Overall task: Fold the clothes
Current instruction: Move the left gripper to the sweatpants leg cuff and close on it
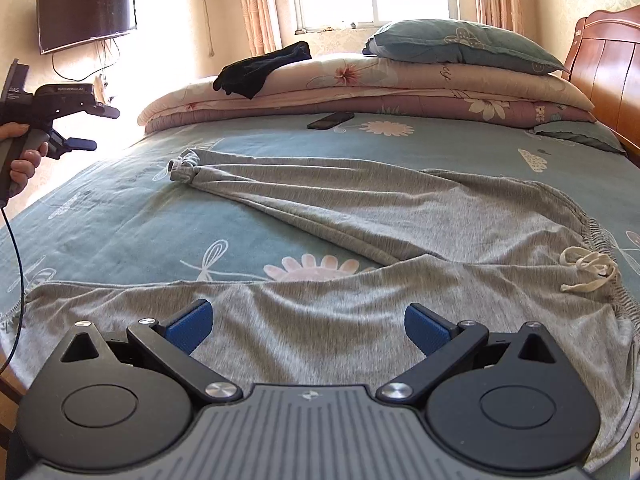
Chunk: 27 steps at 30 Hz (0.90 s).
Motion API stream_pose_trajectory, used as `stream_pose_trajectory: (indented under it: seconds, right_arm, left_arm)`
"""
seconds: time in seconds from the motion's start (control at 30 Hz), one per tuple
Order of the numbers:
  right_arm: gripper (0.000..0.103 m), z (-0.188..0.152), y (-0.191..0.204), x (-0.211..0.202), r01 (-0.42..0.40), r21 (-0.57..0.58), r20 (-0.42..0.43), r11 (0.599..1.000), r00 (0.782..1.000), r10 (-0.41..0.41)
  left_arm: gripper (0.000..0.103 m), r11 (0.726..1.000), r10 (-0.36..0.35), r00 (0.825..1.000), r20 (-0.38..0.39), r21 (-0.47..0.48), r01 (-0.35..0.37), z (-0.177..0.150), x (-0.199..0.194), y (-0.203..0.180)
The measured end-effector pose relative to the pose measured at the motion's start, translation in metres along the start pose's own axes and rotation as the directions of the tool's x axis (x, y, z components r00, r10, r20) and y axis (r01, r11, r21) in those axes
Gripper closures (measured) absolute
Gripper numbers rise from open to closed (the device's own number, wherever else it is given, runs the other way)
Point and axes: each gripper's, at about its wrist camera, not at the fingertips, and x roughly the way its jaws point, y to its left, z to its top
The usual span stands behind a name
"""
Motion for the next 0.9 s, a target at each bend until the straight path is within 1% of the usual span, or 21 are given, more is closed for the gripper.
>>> stream_pose_trajectory:
  seconds: [0.03,0.1,0.17,0.27,0.4,0.43,0.47,0.5,0.53,0.63,0.73,0.9]
  right_arm:
    - [0.0,0.004,-0.001,0.007,0.004,0.002,-0.001,1.0,1.0,-0.004]
    - [0.0,0.012,-0.002,0.022,0.01,0.002,-0.006,1.0,1.0,-0.01]
    - [0.0,0.017,-0.003,0.038,0.008,0.004,-0.012,1.0,1.0,-0.008]
    - [0.0,0.021,-0.005,0.056,-0.001,0.006,-0.013,1.0,1.0,0.001]
    - [0.0,0.021,-0.009,0.073,-0.011,0.033,-0.009,0.999,1.0,0.011]
    - [0.0,0.021,-0.01,0.077,-0.017,0.043,-0.012,0.999,1.0,0.017]
    - [0.0,0.02,-0.011,0.08,-0.021,0.051,-0.015,0.998,1.0,0.022]
    - [0.0,0.019,-0.011,0.082,-0.025,0.056,-0.02,0.998,0.999,0.026]
    - [0.0,0.018,-0.012,0.085,-0.026,0.059,-0.024,0.998,0.999,0.027]
    - [0.0,0.016,-0.014,0.088,-0.018,0.057,-0.038,0.998,0.999,0.02]
    - [0.0,0.017,-0.017,0.087,-0.013,0.071,-0.031,0.997,0.999,0.016]
    - [0.0,0.018,-0.021,0.089,0.002,0.072,-0.029,0.997,1.0,0.0]
  left_arm:
    - [0.034,0.999,0.002,1.0,-0.023,-0.039,-0.003,0.004,0.021,0.009]
    - [0.035,0.994,0.004,0.998,-0.064,-0.113,-0.012,0.004,0.061,0.029]
    - [0.04,0.984,-0.013,0.996,-0.094,-0.178,-0.004,-0.002,0.095,0.047]
    - [0.04,0.977,-0.045,0.995,-0.087,-0.212,0.026,-0.009,0.124,0.06]
    - [0.04,0.981,-0.032,0.998,-0.062,-0.192,0.019,-0.011,0.148,0.067]
    - [0.045,0.983,-0.023,0.998,-0.05,-0.181,0.014,-0.011,0.15,0.067]
    - [0.068,0.986,-0.004,0.999,-0.041,-0.166,-0.003,-0.011,0.153,0.067]
    - [0.077,0.989,0.025,0.999,-0.035,-0.147,-0.03,-0.01,0.154,0.067]
    - [0.083,0.991,0.048,0.999,-0.025,-0.127,-0.051,-0.01,0.155,0.066]
    - [0.087,0.994,0.084,0.996,0.016,-0.065,-0.083,-0.005,0.152,0.06]
    - [0.088,0.995,0.104,0.993,0.058,-0.02,-0.103,0.01,0.149,0.055]
    - [0.088,0.984,0.164,0.979,0.118,0.044,-0.17,0.036,0.151,0.057]
